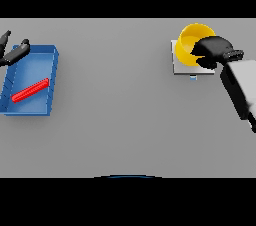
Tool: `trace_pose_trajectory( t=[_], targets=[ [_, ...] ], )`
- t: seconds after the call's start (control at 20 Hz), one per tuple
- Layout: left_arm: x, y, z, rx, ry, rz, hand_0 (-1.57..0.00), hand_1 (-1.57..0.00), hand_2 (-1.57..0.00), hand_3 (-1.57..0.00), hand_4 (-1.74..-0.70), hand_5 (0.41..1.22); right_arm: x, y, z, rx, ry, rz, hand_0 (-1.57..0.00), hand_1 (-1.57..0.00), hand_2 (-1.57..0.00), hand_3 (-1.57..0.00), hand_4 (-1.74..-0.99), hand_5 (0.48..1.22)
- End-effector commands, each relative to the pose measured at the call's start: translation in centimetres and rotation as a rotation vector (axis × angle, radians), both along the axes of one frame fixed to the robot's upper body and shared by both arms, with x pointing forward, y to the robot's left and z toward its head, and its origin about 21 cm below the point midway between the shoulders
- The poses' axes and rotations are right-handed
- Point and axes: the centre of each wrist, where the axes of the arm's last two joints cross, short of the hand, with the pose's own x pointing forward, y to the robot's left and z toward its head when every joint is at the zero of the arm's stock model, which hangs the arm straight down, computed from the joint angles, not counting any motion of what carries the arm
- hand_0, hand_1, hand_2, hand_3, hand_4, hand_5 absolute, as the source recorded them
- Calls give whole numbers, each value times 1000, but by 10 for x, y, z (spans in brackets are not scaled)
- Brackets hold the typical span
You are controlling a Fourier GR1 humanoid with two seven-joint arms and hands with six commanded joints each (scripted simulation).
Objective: Pick up the red beaker and tilt it to pour out 1 green nut into yellow bowl. Pick up the yellow bowl and place it on the metallic measuring scale.
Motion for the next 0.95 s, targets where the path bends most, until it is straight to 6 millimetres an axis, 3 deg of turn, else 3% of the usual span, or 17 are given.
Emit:
trace_pose_trajectory(
  t=[0.0,0.05,0.1,0.15,0.25,0.4,0.6,0.9],
  targets=[
    [0,2,3,4,1,1,1,1,1,1,-842,780,1,-1,2,3,-4,-4,-1571,-1571,-1404,-1376,-1741,1221],
    [0,1,1,3,-1,-8,1,1,1,1,-838,779,1,-1,0,8,1,-9,-1565,-1496,-1437,-1249,-1741,1221],
    [0,3,0,5,0,-5,1,1,1,1,-836,775,1,-2,0,1,4,-12,-1558,-1428,-1343,-1110,-1682,1221],
    [0,2,1,-1,-3,-8,1,1,1,1,-837,773,1,-2,-2,1,11,-25,-1471,-1285,-1178,-959,-1632,1145],
    [0,0,0,-3,-5,-11,1,1,1,1,-834,771,2,0,0,38,32,-40,-1147,-958,-848,-688,-1559,1014],
    [4,0,-2,-19,-3,-5,1,1,1,1,-840,764,3,1,0,59,57,-69,-605,-556,-470,-391,-1496,890],
    [3,2,-1,-9,6,-5,1,1,1,1,-834,750,3,-1,3,39,68,-49,-247,-243,-192,-164,-1448,824],
    [-1,0,-3,-5,-6,-10,1,1,1,1,-833,760,1,-1,-1,5,95,-64,-64,-63,-50,-42,-1390,779]
  ],
)
